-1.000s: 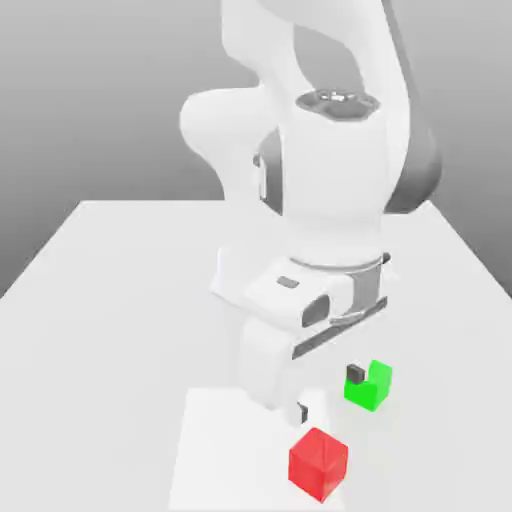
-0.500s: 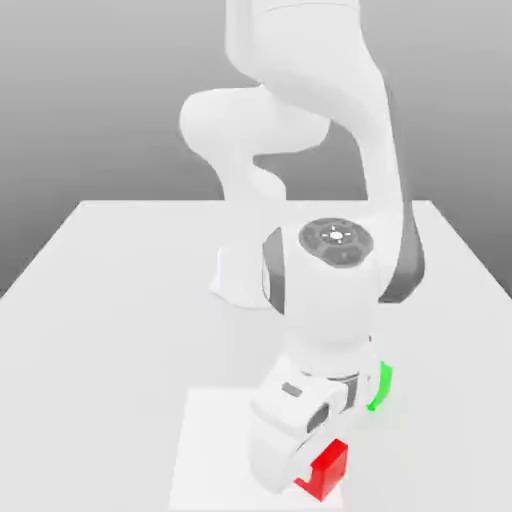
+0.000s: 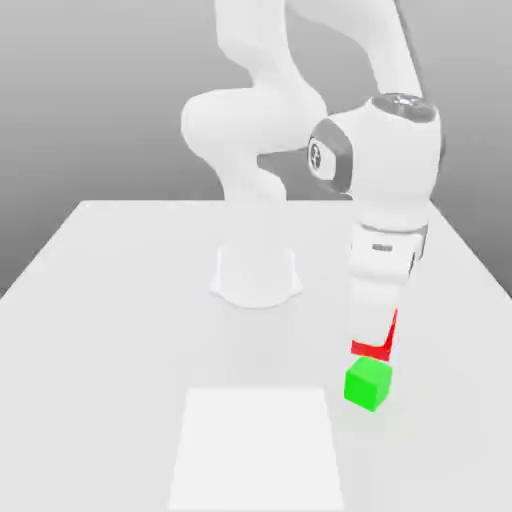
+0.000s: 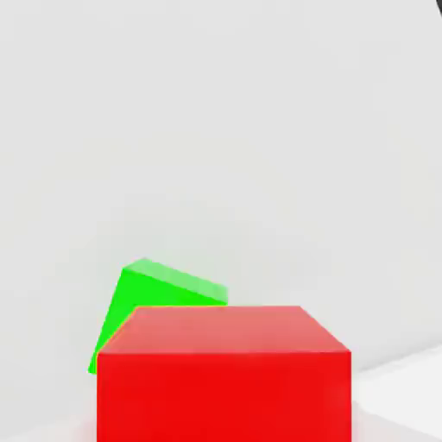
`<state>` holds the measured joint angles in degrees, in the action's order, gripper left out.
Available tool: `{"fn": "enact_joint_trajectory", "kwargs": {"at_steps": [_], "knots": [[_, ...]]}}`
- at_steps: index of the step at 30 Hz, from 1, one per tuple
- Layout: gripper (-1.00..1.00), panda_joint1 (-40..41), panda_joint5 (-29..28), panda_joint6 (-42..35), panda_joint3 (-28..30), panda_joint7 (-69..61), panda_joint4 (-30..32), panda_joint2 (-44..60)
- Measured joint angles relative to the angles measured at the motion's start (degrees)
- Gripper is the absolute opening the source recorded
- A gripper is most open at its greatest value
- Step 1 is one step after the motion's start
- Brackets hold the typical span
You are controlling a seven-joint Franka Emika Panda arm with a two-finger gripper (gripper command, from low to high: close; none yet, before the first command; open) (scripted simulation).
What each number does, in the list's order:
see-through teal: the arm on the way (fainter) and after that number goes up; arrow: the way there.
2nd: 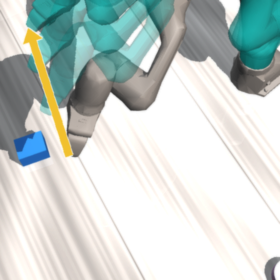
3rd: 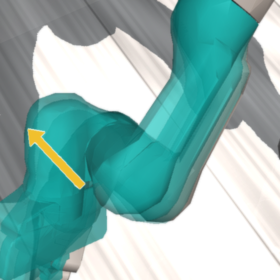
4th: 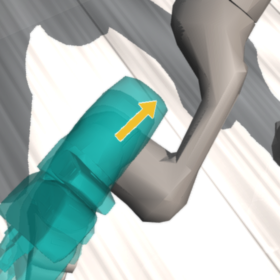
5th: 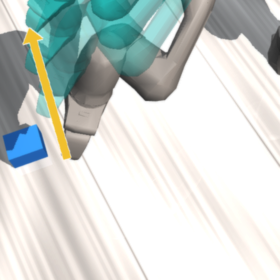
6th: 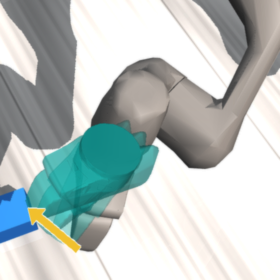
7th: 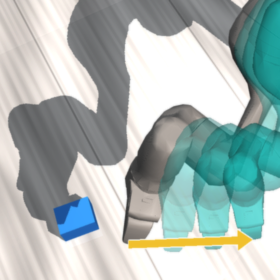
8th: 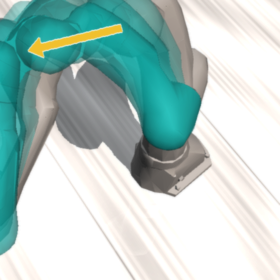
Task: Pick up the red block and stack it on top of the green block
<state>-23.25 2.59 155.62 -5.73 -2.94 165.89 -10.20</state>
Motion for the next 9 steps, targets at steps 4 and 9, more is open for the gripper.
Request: {"fn": "enact_joint_trajectory", "kwargs": {"at_steps": [4, 9], "knots": [[-1.00, 0.24, -1.62, 7.48, -0.18, 0.98, 0.14, 7.35], [1.00, 0.52, -3.11, 11.22, 0.10, 1.99, 0.00, 11.25]]}}
